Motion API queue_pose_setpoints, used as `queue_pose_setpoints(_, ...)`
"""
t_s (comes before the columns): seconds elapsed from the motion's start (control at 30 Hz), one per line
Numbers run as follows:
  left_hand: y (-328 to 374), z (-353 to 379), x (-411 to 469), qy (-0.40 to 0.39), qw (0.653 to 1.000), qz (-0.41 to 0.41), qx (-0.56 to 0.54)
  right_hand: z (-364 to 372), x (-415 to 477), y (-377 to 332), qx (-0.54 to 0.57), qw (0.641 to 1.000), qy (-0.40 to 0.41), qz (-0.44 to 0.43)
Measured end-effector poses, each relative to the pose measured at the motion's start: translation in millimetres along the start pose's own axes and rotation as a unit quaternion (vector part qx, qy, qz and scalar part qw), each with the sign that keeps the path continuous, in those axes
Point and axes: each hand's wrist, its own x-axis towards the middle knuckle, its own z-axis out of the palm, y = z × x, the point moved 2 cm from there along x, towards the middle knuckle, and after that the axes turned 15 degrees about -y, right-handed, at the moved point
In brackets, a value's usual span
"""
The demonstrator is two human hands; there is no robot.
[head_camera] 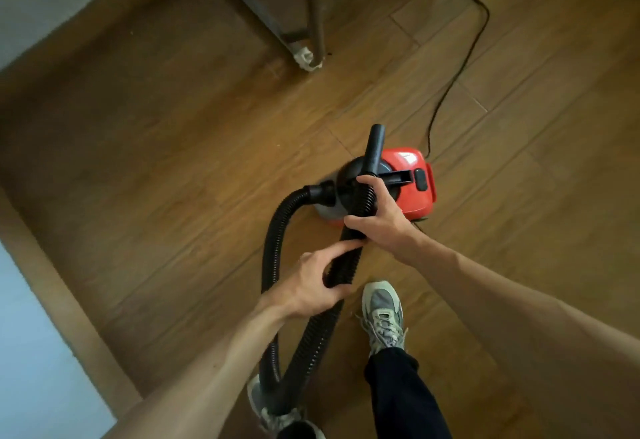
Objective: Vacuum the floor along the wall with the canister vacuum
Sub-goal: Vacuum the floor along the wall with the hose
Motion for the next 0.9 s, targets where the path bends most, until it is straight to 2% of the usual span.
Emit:
queue_pose_setpoints(0.13, 35.1, 16.6, 34.8, -0.076, 0.996, 0.002, 0.049, -44.5, -28.6, 39.1, 0.083, 0.993, 0.079, -0.003)
queue_pose_setpoints(0.23, 46.2, 27.4, 57.7, -0.13, 0.989, -0.016, 0.071, -67.7, -46.5, 68.3, 0.131, 0.986, 0.105, 0.02)
queue_pose_setpoints(0.47, 54.4, 48.0, 108.7, -0.221, 0.967, -0.101, 0.08, -96.5, -61.1, 120.4, 0.232, 0.965, 0.1, 0.076)
queue_pose_setpoints(0.67, 56.2, 66.2, 150.7, -0.259, 0.951, -0.137, 0.102, -116.8, -53.6, 158.4, 0.282, 0.945, 0.101, 0.131)
queue_pose_setpoints(0.9, 62.4, 62.2, 168.0, -0.304, 0.934, -0.15, 0.111, -127.7, -45.1, 171.0, 0.274, 0.942, 0.068, 0.18)
